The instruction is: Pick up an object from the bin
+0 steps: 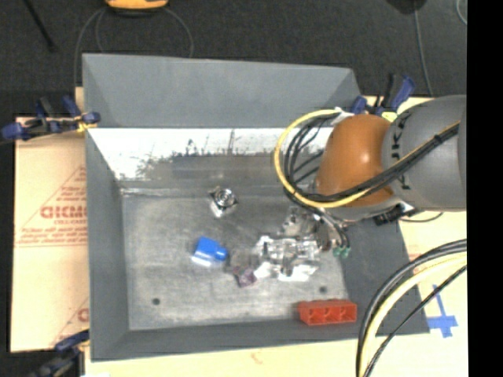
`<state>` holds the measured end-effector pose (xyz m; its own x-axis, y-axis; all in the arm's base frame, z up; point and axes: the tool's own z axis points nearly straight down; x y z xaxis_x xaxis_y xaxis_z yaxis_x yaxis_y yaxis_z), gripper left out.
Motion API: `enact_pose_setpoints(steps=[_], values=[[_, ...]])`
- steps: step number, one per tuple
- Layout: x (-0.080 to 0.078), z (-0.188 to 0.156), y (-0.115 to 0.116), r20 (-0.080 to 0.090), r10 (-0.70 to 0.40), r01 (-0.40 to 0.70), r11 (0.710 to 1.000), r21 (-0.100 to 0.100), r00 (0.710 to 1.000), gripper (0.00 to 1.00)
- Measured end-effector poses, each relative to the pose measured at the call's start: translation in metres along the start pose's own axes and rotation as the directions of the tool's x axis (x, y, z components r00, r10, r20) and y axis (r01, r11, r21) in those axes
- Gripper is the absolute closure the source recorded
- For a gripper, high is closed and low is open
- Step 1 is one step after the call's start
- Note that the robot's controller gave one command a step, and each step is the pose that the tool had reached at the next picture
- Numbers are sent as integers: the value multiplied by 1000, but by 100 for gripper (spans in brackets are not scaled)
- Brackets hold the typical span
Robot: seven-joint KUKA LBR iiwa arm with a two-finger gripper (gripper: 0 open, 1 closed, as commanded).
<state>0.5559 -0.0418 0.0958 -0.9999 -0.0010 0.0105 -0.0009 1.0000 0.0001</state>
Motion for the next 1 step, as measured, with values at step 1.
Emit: enact_pose_setpoints(steps=[1], values=[[2, -109, 0, 19, 47, -46, 999, -2, 999, 100]])
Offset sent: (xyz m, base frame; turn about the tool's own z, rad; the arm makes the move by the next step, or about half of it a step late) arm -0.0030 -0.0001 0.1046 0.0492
